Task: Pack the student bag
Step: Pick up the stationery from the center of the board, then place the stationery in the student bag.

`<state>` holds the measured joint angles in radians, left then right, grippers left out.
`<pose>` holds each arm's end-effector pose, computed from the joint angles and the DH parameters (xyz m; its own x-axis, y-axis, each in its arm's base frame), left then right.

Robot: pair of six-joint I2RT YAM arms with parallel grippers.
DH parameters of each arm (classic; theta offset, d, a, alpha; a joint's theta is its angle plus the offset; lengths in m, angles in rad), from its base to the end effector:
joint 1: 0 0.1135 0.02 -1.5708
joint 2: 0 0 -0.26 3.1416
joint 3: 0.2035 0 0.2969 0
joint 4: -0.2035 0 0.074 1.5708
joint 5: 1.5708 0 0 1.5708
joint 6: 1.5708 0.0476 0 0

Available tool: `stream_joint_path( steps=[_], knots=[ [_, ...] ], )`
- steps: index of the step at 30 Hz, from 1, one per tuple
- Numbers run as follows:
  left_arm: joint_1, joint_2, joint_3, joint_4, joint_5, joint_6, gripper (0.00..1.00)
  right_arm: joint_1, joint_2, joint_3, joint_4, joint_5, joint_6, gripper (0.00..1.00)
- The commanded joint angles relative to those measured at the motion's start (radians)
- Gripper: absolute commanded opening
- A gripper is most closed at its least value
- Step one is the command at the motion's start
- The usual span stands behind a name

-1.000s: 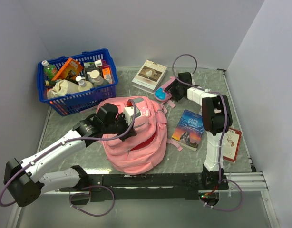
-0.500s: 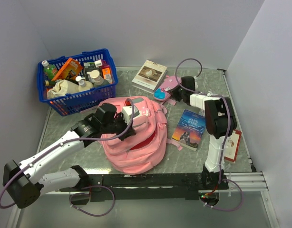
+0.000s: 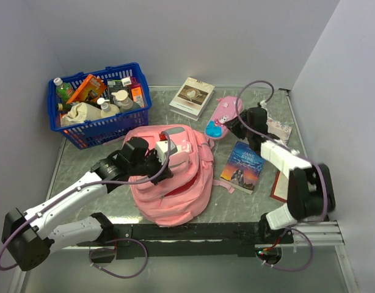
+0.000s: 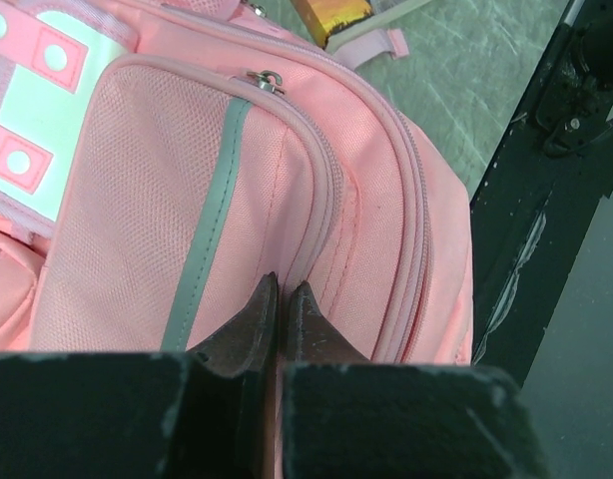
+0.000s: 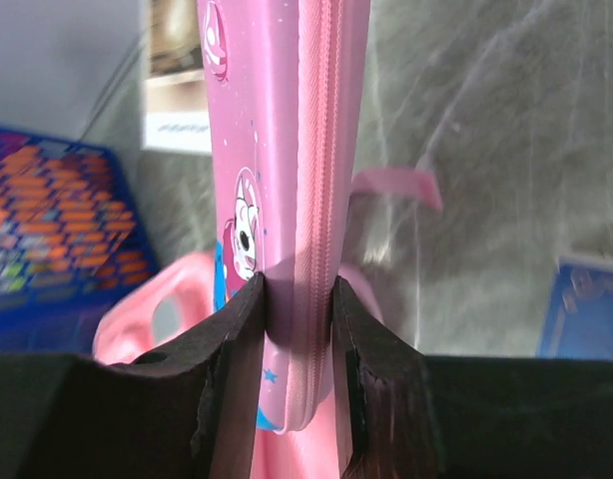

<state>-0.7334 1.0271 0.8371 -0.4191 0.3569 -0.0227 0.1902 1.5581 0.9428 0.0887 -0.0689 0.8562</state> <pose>0.1966 -0.1996 0.2722 -0.4440 0.3714 -0.8154 0.8302 0.5128 -0.2184 0.3861 0.0777 0.1936 -0.5100 0.6692 -0.5404 0.2109 0.7064 0.6757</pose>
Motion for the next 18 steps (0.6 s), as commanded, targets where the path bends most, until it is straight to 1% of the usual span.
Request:
stream_joint_path(
  steps=[1,2,3,5,6,7,11,14,18],
  knots=[
    [0.015,-0.012,-0.026,0.098,-0.042,-0.011,0.01,0.006,-0.261,-0.135,-0.016,-0.031,-0.055,0.12],
    [0.017,-0.01,-0.036,0.109,-0.047,-0.008,0.01,0.017,-0.307,-0.163,-0.032,-0.031,-0.054,0.12],
    [0.015,-0.004,-0.039,0.118,-0.05,-0.008,0.01,0.023,-0.396,-0.209,-0.049,-0.032,-0.057,0.12],
    [0.015,0.002,-0.043,0.135,-0.067,-0.014,0.01,0.047,-0.479,-0.243,-0.142,-0.035,-0.059,0.12],
    [0.015,0.008,-0.041,0.141,-0.068,-0.014,0.01,0.061,-0.559,-0.271,-0.171,-0.035,-0.06,0.13],
    [0.015,0.01,-0.038,0.146,-0.076,-0.017,0.01,0.077,-0.599,-0.288,-0.231,-0.035,-0.051,0.12],
    [0.017,0.016,-0.02,0.17,-0.108,-0.034,0.01,0.15,-0.803,-0.375,-0.351,-0.034,0.009,0.13],
    [0.015,0.025,-0.013,0.177,-0.11,-0.052,0.01,0.207,-0.881,-0.404,-0.398,-0.029,0.084,0.13],
    [0.015,0.039,0.006,0.184,-0.13,-0.079,0.01,0.276,-0.892,-0.36,-0.467,-0.011,0.13,0.12]
  ],
)
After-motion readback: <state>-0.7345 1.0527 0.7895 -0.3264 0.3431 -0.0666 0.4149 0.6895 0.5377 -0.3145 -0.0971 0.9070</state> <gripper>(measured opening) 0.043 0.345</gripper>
